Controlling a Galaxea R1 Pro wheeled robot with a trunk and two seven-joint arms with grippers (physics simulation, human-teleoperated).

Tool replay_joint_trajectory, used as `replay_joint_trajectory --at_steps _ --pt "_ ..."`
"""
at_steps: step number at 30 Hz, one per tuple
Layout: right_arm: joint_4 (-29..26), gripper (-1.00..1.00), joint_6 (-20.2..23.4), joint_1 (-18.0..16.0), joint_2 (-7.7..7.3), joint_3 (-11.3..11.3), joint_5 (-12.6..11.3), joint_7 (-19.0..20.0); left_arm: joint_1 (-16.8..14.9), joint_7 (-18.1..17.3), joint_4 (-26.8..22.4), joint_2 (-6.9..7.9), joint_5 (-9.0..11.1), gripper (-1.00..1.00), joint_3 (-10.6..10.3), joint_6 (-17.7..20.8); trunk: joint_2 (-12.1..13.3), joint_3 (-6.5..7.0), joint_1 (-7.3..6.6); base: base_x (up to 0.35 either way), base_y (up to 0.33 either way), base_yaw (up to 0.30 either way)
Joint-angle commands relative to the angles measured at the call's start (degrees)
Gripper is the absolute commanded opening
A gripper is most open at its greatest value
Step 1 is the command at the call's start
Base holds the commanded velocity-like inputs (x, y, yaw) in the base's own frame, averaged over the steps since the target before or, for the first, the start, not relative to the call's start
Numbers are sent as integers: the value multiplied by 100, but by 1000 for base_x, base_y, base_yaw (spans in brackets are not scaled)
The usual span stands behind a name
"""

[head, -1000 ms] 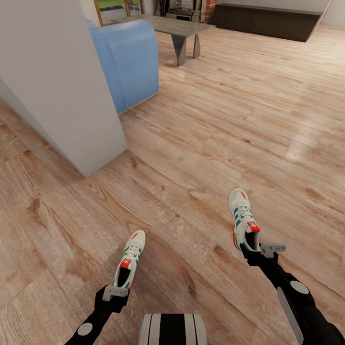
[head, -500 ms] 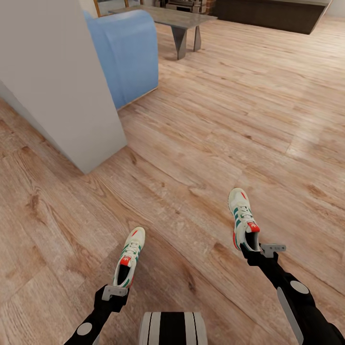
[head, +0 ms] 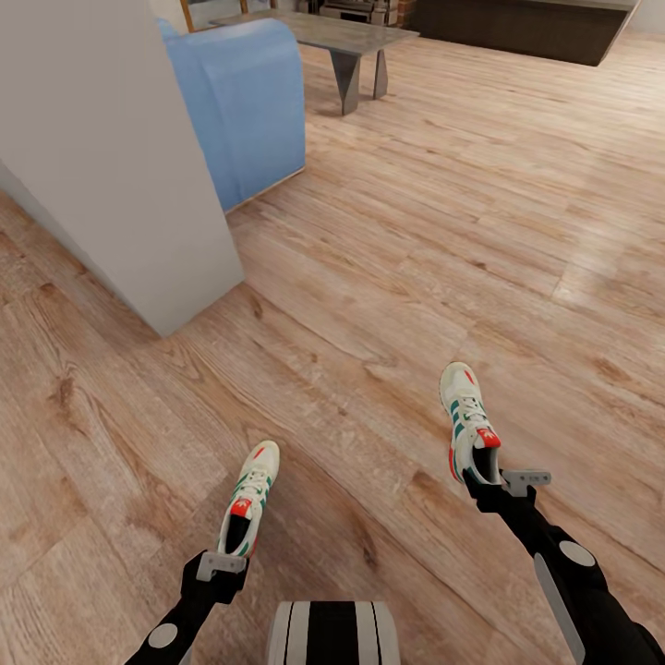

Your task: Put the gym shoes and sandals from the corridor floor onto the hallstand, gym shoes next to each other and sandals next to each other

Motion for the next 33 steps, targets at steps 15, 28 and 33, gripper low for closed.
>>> replay_joint_trajectory --at_steps 15,28,33 --pt "-7 -100 40 -1 1 -15 -52 30 -2 13 3 0 -78 100 -39 -21 -1 -3 -1 59 -31 0" --pt "-7 -100 40 -1 5 -10 -52 30 -2 13 3 4 -37 -100 -5 -22 -1 -3 -1 10 -6 0" --pt "-7 -100 40 -1 7 -10 -52 30 -2 15 3 7 -30 -100 -4 -22 -1 -3 -1 0 0 0"
